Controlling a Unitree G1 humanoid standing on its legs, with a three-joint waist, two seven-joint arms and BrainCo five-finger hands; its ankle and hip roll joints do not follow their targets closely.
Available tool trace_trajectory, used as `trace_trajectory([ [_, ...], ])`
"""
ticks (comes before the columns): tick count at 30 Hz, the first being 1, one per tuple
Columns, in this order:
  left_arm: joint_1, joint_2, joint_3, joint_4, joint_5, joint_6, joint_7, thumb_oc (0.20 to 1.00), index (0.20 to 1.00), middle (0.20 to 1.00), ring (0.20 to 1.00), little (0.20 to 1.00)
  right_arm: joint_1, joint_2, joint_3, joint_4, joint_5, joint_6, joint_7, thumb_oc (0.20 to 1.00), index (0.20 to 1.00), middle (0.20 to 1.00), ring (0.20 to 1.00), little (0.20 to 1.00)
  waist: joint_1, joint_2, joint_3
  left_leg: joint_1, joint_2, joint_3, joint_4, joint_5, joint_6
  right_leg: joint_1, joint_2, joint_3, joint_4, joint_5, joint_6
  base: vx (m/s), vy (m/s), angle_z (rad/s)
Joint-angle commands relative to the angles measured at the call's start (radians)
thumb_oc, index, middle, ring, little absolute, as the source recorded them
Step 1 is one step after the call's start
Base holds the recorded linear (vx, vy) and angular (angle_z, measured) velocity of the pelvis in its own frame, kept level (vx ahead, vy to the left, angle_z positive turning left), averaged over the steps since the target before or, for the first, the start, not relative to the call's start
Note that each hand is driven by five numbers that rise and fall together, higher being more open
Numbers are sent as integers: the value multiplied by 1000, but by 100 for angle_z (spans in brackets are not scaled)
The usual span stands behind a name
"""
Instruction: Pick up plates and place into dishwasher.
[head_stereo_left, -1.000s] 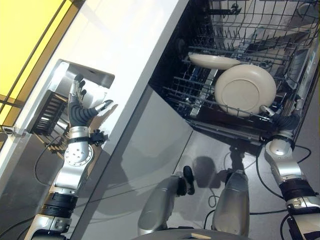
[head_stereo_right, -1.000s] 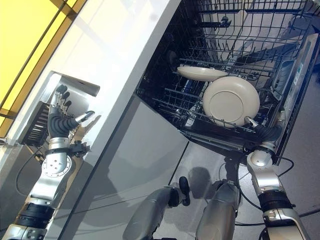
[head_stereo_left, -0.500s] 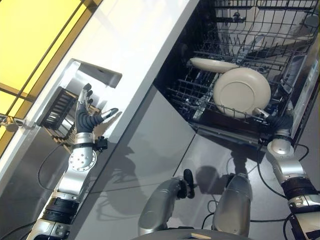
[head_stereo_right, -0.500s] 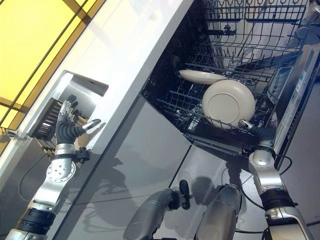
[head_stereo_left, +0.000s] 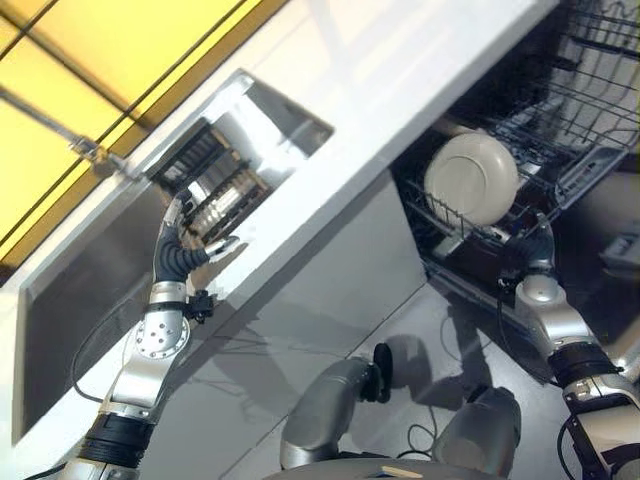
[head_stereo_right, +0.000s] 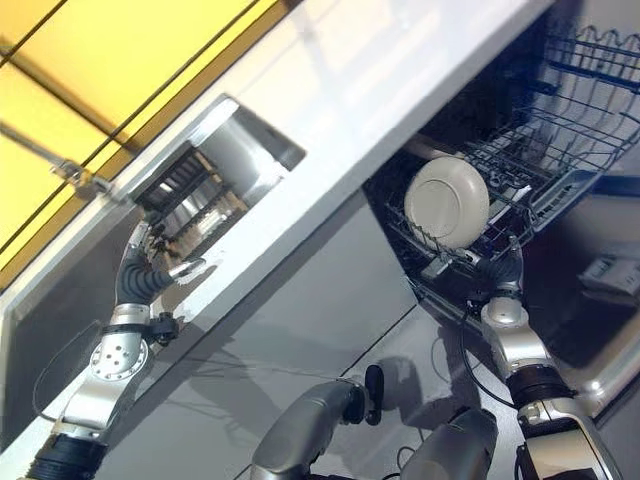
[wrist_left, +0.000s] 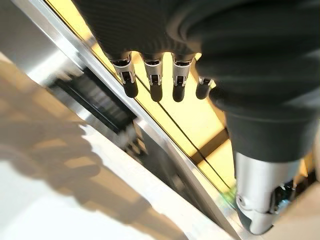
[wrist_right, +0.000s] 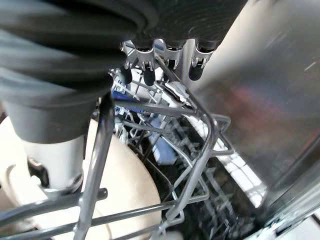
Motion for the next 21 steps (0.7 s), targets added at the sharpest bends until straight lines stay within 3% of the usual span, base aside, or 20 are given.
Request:
trace_trajectory([
  [1, 25, 43, 133, -69, -27, -41, -20, 1000, 1000, 1000, 1000, 1000, -197, 107, 120, -52, -28, -101, 88, 1000, 1000, 1000, 1000, 1000, 141, -19, -45, -22, 2, -11, 73, -117, 12, 25, -13, 68, -4, 74, -80, 27, -73, 52],
  [10, 82, 85, 198, -66, -34, -99, -92, 1000, 1000, 1000, 1000, 1000, -239, 146, 139, -6, -4, -175, 52, 1000, 1000, 1000, 1000, 1000, 225, -53, -36, -40, -19, -73, 112, -130, 10, 87, -13, 6, -6, 64, -76, 16, -85, 44],
  [21, 122, 69, 189, -79, -29, -114, -120, 1000, 1000, 1000, 1000, 1000, -270, 112, 109, 16, 26, -193, 90, 1000, 1000, 1000, 1000, 1000, 247, -31, -38, -36, -21, -89, 105, -112, -2, 151, -15, -16, -24, 54, -74, 60, 30, 15],
])
